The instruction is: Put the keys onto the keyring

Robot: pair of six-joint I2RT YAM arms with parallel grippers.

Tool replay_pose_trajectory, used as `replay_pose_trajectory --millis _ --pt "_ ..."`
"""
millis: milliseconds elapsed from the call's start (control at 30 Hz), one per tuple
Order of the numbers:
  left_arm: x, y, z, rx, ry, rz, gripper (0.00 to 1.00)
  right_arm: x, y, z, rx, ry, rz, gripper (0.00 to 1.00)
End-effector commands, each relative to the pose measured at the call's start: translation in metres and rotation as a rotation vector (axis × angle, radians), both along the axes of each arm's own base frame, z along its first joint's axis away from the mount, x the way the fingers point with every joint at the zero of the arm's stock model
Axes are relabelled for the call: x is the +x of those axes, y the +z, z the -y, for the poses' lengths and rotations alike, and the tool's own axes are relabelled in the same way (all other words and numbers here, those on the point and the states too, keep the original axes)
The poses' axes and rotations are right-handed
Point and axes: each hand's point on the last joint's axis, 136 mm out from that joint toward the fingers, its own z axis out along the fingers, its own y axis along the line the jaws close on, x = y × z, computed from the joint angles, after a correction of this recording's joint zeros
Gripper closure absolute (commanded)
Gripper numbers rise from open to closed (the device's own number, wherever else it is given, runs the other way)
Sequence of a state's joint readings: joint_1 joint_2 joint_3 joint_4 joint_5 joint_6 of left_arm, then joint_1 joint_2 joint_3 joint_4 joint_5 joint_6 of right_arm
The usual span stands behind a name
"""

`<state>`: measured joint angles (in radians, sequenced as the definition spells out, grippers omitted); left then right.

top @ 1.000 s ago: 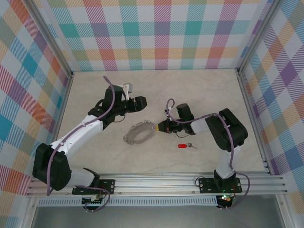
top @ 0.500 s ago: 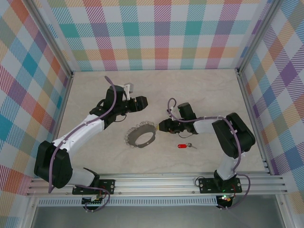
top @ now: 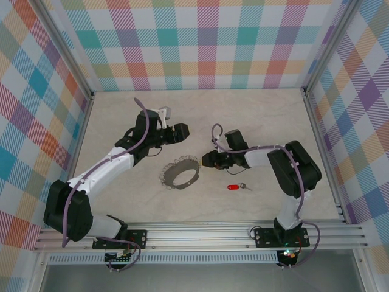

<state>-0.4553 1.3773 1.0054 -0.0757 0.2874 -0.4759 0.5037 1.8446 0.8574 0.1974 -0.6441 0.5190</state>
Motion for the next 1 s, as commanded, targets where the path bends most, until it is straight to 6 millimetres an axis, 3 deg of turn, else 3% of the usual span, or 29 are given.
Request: replay_pose_trajectory --millis 0,733,967 --pt "0.0 0.0 0.0 -0.014 -0.003 0.0 0.29 0.001 0.003 -0.013 0.026 0.042 0.012 0.56" --pt "-0.002 0.0 -0.001 -0.011 -0.002 0.0 0.29 -0.026 0.004 -0.027 0.048 0.11 -0.009 0.62" --pt "-0.004 -0.002 -0.002 -0.006 -0.003 -0.007 0.29 -0.021 0.002 -0.021 -0.02 0.092 0.029 0.6"
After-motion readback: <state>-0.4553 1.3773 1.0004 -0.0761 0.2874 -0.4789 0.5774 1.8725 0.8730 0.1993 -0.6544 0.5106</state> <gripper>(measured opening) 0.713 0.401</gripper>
